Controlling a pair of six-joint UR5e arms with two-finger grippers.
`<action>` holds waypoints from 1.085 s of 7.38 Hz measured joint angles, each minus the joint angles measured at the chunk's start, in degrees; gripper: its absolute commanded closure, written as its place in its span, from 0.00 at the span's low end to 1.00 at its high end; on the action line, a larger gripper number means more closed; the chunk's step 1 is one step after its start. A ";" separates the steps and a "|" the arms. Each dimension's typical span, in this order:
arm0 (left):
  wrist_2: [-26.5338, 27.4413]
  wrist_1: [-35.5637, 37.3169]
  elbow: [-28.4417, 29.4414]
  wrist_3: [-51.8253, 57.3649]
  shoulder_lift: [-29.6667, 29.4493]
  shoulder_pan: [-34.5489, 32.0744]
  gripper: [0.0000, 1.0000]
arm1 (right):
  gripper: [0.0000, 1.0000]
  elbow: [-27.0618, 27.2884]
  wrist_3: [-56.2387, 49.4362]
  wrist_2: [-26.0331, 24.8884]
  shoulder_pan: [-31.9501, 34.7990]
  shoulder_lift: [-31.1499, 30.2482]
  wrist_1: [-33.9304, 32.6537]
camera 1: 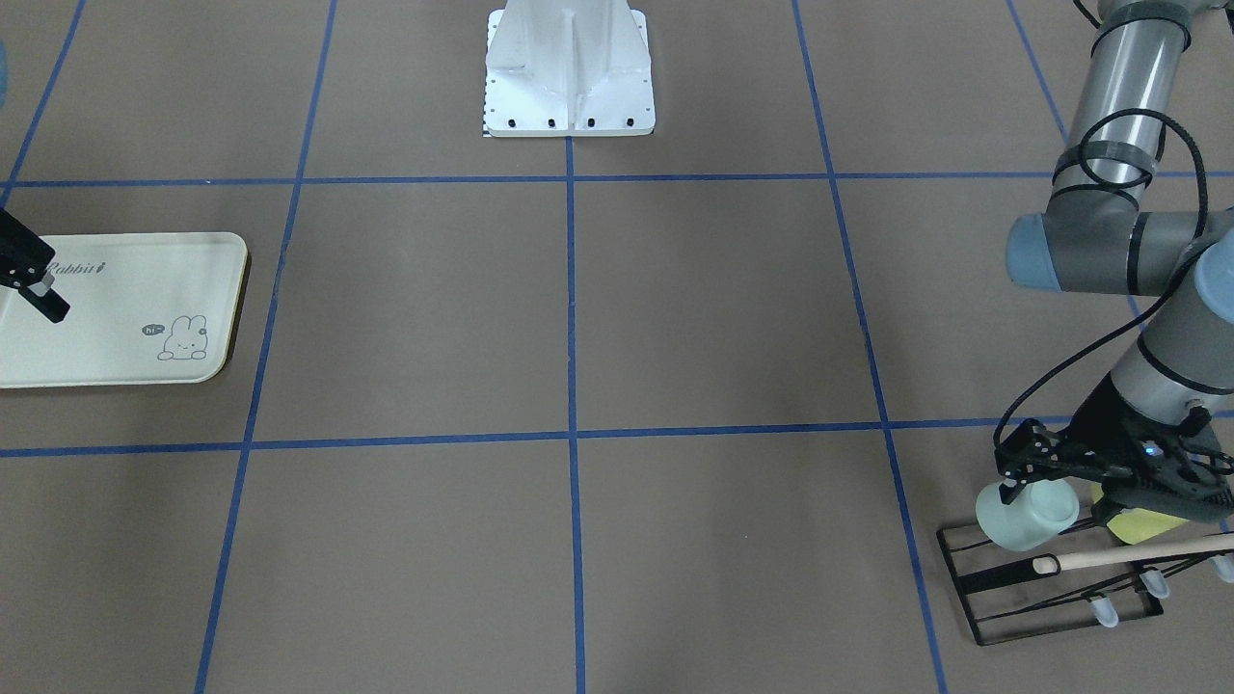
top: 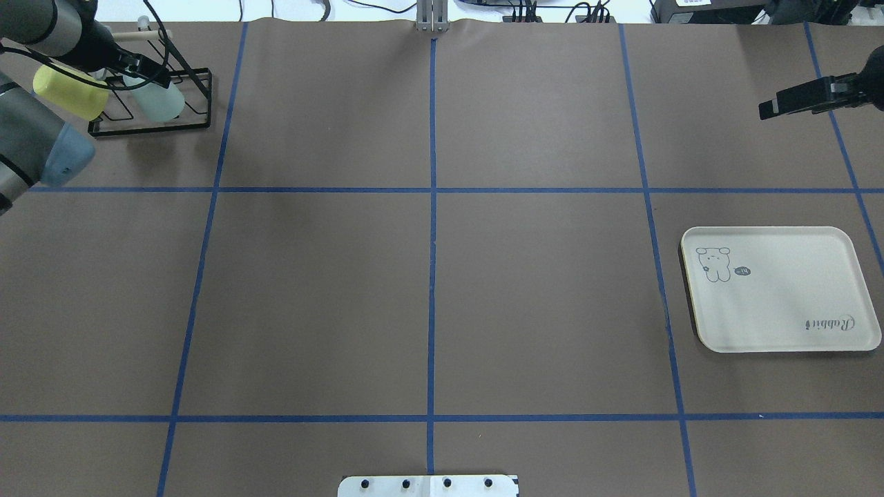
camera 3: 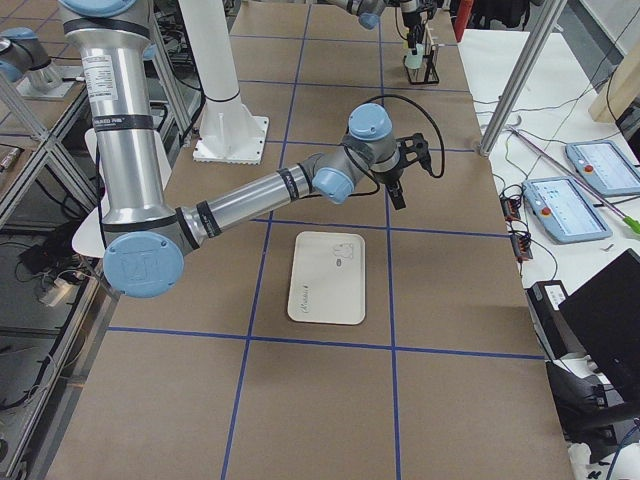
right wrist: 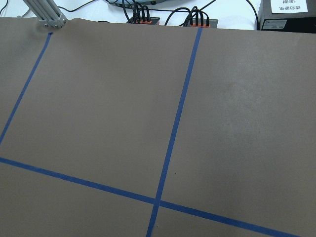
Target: Left arm grabs green cup and hands to right arm on tray
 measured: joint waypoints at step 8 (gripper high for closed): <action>-0.17 -0.01 -1.75 -0.15 0.44 -0.16 0.88 | 0.00 0.09 0.00 0.08 0.00 0.08 0.00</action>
